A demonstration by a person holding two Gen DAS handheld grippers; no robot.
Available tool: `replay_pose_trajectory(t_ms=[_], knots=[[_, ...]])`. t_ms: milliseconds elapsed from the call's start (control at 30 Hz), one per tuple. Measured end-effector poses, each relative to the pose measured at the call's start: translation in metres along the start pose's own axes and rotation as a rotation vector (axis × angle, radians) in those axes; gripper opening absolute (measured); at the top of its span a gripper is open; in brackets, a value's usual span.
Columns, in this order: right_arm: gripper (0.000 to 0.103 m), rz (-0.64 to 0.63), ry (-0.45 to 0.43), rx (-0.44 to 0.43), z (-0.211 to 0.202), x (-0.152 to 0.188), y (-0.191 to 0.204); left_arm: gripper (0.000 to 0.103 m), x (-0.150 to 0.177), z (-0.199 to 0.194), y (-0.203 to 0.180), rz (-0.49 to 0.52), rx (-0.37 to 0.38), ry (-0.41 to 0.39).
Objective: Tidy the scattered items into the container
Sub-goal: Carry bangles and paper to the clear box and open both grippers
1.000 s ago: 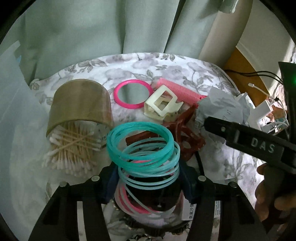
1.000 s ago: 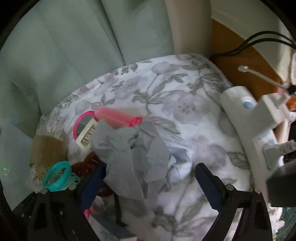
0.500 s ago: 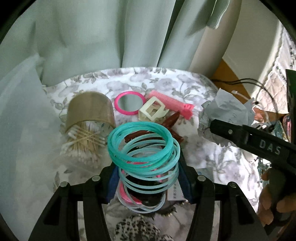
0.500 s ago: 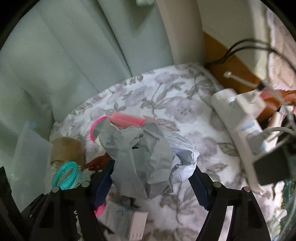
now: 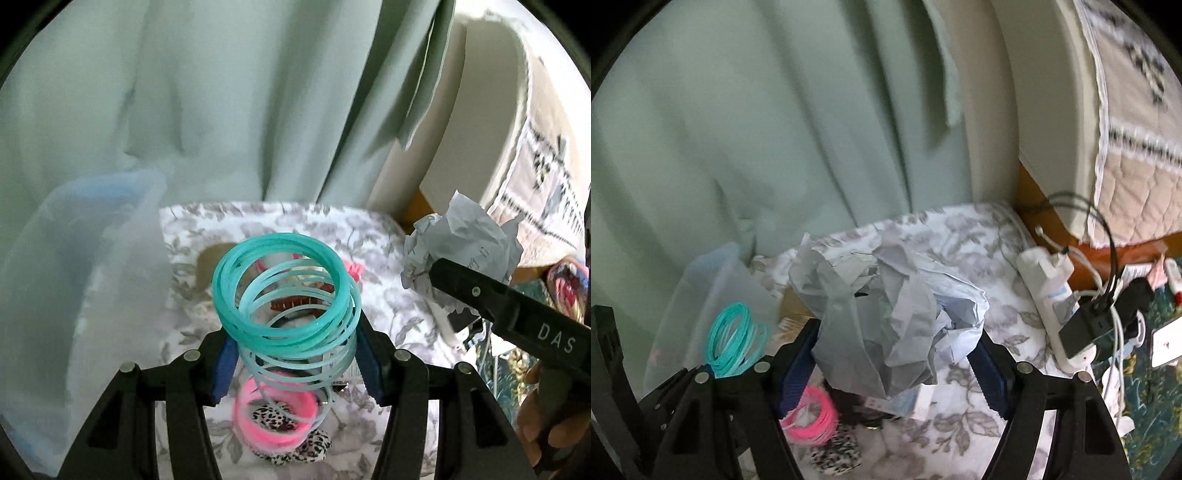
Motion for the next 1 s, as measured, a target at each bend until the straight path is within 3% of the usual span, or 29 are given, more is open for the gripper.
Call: replay_pose_trajectory(t_ms=[333, 633, 767, 1000], knots=[[0.080, -0.108, -0.100, -0.075, -0.041, -0.022, 0.062, 0.058, -0.036, -0.070, 0.041, -0.079, -0.039, -0.171], [0.079, -0.197, -0.171, -0.143, -0.051, -0.041, 0.114, 0.058, -0.074, -0.137, 0.071, -0.123, -0.043, -0.359], [0.080, -0.235, -0.177, -0.175, -0.046, -0.043, 0.133, 0.058, -0.080, -0.158, 0.100, -0.144, -0.112, -0.417], [0.079, -0.323, -0.149, -0.251, -0.038, -0.033, 0.182, 0.058, -0.076, -0.162, 0.152, -0.219, -0.213, -0.414]])
Point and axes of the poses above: each gripper's, at about its wrist camera, not at the fingertips, and z roughly the way its jaws point, y to its left, x to its underside, the point moved 4 cm from there along z, roughly the way its jaws point, and after that the axes turned 14 degrees about -y, right-handed, at the moved point
